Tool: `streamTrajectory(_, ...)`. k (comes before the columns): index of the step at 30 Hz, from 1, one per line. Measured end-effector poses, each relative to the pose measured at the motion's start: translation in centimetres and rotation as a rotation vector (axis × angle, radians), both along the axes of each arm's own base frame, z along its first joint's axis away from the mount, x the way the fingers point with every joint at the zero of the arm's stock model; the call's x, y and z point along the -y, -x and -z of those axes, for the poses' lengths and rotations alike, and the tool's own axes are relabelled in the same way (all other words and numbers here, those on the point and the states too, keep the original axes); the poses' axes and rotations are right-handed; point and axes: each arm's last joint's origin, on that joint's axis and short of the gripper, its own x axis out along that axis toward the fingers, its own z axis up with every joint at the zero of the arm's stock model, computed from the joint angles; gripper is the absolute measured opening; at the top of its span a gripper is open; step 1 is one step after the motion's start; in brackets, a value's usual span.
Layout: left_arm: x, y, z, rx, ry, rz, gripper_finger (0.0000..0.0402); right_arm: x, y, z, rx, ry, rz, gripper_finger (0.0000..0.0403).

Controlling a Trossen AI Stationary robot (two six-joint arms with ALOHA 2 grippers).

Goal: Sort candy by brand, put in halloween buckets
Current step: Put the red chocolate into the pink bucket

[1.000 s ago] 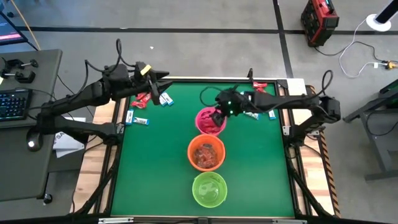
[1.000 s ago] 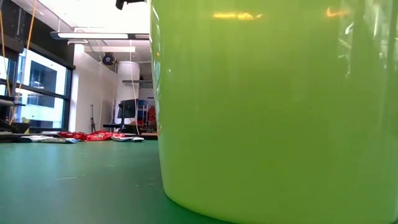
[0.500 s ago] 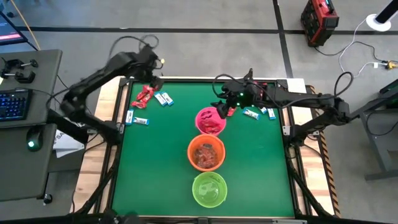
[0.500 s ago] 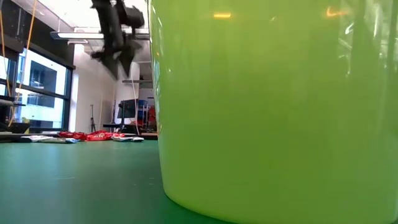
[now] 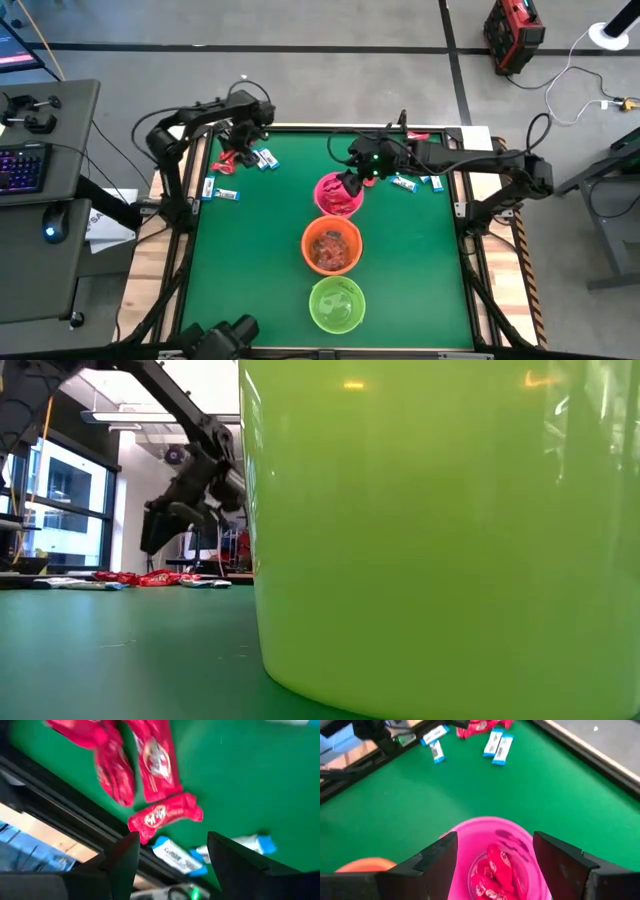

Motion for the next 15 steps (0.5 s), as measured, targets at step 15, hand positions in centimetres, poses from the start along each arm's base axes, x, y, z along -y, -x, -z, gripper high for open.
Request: streamTrajectory(15, 0.7, 0.7, 5.2, -0.12, 0.139, 0.117, 0.0223, 0.0, -0.1, 1.0, -0.062, -0.019, 0.001, 0.0252)
